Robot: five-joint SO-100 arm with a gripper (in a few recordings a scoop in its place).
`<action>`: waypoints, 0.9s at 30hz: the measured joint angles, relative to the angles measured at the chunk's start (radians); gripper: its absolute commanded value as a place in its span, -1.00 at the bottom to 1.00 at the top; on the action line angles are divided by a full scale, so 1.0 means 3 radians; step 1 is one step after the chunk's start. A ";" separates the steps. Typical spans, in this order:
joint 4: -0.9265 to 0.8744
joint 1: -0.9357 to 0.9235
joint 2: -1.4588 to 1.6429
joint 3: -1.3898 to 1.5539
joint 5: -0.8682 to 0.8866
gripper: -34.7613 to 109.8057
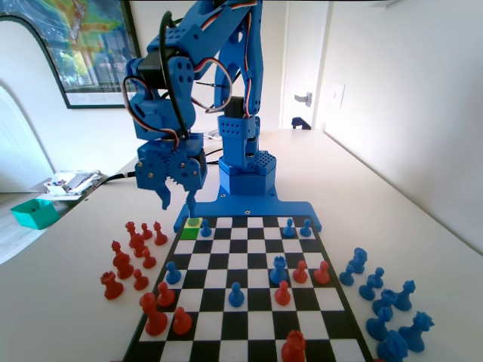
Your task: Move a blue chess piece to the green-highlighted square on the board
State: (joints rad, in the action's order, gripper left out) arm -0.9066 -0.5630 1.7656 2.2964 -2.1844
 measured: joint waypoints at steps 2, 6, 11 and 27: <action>-0.0010 -0.0026 0.0026 0.0041 -0.0036 -0.30; 0.0036 -0.0066 0.0123 0.0164 -0.0082 -0.30; 0.0133 -0.0143 0.0281 0.0343 -0.0148 -0.30; 0.0644 -0.0092 0.0614 0.0910 0.0051 -0.31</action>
State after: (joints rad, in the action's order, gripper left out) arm -0.7133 -0.5906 1.9497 2.5694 -2.1690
